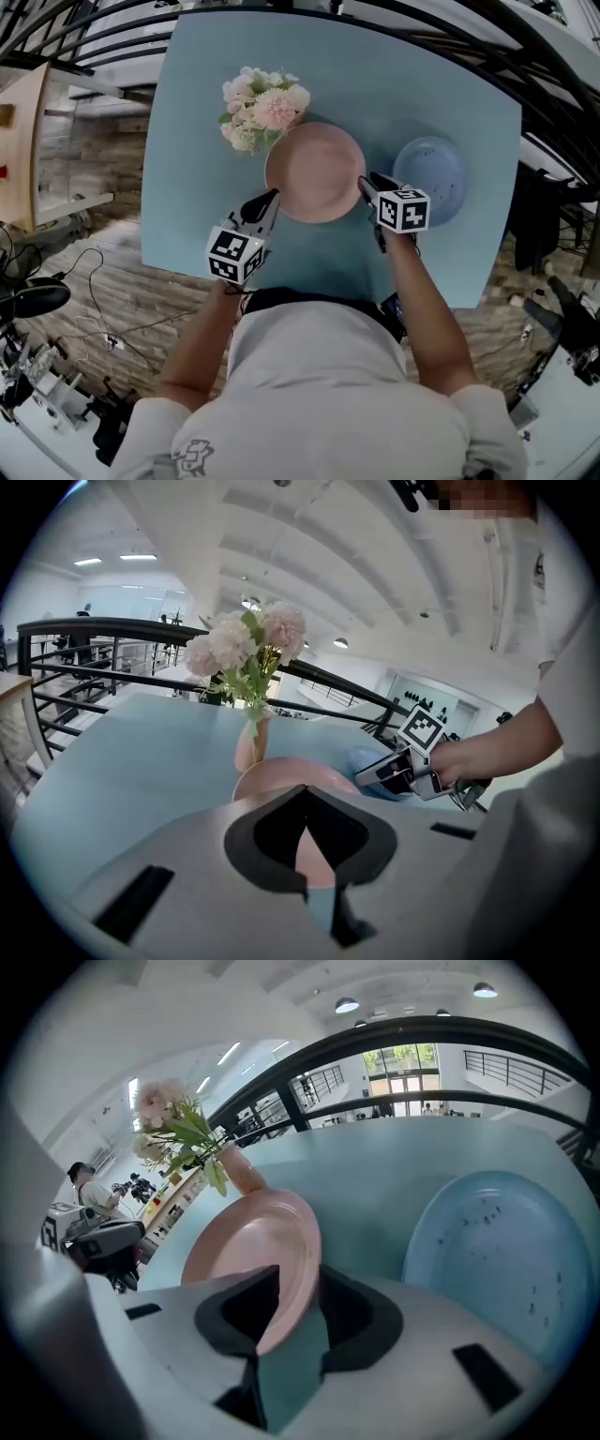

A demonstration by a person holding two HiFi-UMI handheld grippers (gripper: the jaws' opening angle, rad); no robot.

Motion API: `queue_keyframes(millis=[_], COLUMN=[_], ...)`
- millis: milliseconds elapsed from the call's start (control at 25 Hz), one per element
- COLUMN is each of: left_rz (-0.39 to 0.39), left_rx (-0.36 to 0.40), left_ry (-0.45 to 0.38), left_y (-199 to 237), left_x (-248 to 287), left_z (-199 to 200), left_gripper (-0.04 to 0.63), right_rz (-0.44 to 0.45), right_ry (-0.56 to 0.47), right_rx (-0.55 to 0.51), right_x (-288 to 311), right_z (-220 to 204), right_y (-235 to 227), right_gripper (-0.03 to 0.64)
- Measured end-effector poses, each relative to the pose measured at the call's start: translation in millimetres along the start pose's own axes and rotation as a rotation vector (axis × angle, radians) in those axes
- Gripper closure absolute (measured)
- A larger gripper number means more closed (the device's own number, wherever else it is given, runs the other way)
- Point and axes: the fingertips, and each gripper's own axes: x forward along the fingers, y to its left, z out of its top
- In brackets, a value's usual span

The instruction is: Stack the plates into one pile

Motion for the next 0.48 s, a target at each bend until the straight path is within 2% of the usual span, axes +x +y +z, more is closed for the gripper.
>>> queue_keyframes(millis=[280,480], left_rz=[-0.023,-0.034], left_rx=[-0.013,-0.016], left_ry=[0.025,0.031], left_y=[13.5,17.1], left_x=[12.6,16.8], left_z=[-3.8,-4.4], left_gripper=[0.591,0.591], right_rz=[0.009,0.000], right_ry=[0.076,0.113], right_rx=[0.069,0.131], right_x=[21.4,32.2], right_z=[-9.9,-17.1], right_y=[-5.0,-12.7], right_gripper=[0.484,0.554])
